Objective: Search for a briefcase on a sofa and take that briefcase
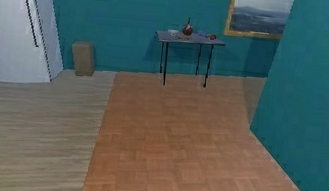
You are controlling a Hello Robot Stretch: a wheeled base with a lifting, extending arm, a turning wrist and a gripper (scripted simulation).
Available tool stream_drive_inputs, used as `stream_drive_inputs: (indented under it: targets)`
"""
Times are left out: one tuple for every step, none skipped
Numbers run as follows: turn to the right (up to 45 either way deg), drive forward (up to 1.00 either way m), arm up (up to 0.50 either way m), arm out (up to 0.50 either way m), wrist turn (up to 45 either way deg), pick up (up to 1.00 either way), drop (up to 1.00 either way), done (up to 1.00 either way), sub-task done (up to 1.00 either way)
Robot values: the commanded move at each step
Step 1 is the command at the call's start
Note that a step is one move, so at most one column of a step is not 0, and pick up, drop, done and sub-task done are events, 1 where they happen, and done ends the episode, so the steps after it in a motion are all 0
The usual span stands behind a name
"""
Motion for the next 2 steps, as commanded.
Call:
stream_drive_inputs:
  targets:
    - [0.0, 0.0, 0.0, 0.3, 0.0, 0.0, 0.0, 0.0, 0.0]
    - [0.0, 0.0, 0.0, 0.0, 45.0, 0.0, 0.0, 0.0, 0.0]
